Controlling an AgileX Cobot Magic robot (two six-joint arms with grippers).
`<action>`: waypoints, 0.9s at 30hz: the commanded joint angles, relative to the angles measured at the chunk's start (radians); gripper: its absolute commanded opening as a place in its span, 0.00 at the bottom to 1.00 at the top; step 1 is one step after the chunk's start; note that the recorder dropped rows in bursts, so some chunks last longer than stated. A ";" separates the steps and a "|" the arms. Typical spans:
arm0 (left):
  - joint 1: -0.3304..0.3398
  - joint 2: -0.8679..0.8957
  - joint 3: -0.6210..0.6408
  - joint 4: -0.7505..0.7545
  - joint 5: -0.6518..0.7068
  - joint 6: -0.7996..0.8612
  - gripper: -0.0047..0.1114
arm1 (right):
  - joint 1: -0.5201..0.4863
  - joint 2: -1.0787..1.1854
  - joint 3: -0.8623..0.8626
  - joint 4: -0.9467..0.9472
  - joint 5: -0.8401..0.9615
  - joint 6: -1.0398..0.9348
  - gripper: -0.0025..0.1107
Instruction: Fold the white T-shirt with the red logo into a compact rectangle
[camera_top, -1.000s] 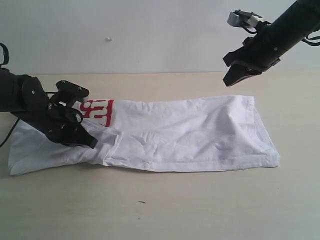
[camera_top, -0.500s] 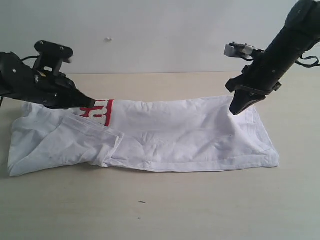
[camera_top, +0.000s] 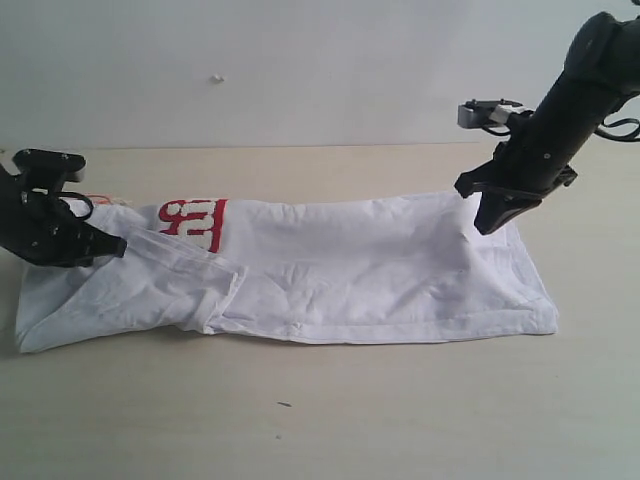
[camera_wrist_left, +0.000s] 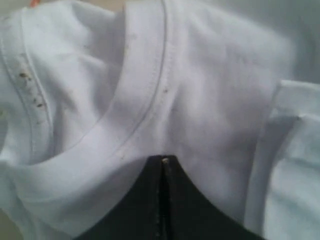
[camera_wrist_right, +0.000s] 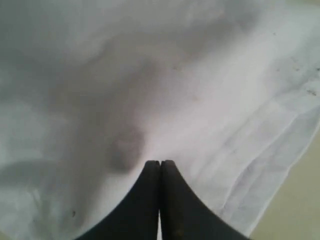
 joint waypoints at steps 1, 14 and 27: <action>0.040 0.001 -0.006 0.008 0.050 -0.031 0.04 | 0.003 0.050 -0.001 -0.095 0.008 0.064 0.02; 0.094 -0.008 -0.006 0.027 0.135 -0.031 0.04 | 0.003 0.069 -0.001 -0.186 0.016 0.131 0.02; 0.079 -0.022 -0.006 0.025 0.119 -0.028 0.04 | 0.022 -0.051 -0.028 0.210 0.004 -0.029 0.02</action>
